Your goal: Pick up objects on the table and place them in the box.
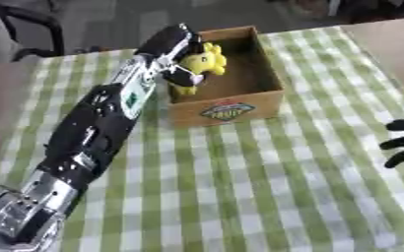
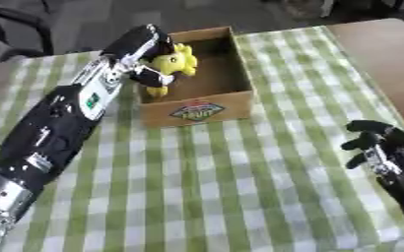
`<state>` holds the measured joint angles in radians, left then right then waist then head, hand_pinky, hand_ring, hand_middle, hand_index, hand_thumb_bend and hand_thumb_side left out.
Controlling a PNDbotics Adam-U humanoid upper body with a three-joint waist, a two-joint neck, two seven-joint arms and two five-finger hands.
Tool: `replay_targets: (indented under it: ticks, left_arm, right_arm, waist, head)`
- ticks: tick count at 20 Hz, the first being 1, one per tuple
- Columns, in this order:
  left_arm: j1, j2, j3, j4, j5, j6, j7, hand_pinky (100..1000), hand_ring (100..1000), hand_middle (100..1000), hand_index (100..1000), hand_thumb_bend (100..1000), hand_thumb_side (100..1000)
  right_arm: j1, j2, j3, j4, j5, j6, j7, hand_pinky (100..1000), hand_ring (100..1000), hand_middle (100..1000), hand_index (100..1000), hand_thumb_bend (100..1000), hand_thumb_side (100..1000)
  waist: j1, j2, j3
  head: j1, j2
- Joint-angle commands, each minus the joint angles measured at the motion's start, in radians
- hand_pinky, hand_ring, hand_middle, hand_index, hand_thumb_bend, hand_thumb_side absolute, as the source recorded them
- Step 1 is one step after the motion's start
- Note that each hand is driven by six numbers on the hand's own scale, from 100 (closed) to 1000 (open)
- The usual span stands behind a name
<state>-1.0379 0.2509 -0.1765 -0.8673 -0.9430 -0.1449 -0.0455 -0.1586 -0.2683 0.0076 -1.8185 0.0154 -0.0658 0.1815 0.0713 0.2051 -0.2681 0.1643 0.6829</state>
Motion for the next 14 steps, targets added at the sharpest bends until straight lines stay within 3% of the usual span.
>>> replay_targets:
  ticks: [1, 4, 6, 9, 14]
  left_arm:
    - [-0.012, 0.004, -0.006, 0.0, -0.04, -0.007, 0.022, 607, 601, 581, 741, 597, 100]
    - [-0.008, 0.004, -0.007, -0.007, -0.06, -0.012, 0.029, 673, 689, 677, 768, 735, 240]
    - [-0.004, 0.008, -0.009, -0.016, -0.059, -0.02, 0.033, 679, 700, 695, 771, 757, 291]
    - [0.005, 0.02, -0.008, -0.045, -0.017, -0.032, 0.044, 664, 677, 675, 760, 737, 297]
    - [0.055, 0.074, -0.012, -0.202, 0.229, -0.022, 0.095, 606, 609, 606, 708, 444, 251]
  right_arm:
    - [-0.012, -0.005, 0.0, -0.014, -0.008, -0.003, 0.005, 467, 643, 732, 788, 100, 633]
    - [-0.011, -0.005, 0.0, -0.013, -0.007, -0.003, 0.005, 467, 643, 731, 788, 100, 635]
    - [-0.011, -0.004, -0.001, -0.013, -0.007, -0.003, 0.005, 467, 642, 730, 788, 100, 634]
    - [-0.01, -0.004, -0.003, -0.013, -0.007, -0.003, 0.003, 467, 642, 730, 788, 100, 634]
    - [-0.005, -0.003, -0.01, -0.012, -0.007, -0.003, -0.002, 467, 642, 728, 787, 100, 631]
  waist:
    - [-0.009, -0.012, 0.0]
    - [-0.01, -0.012, 0.002]
    - [-0.011, -0.012, 0.004]
    - [-0.013, -0.013, 0.01]
    - [-0.017, -0.018, 0.033]
  head:
    - [0.002, -0.014]
    - [0.004, -0.014]
    - [0.002, -0.014]
    - [-0.001, -0.014]
    - [-0.016, -0.016]
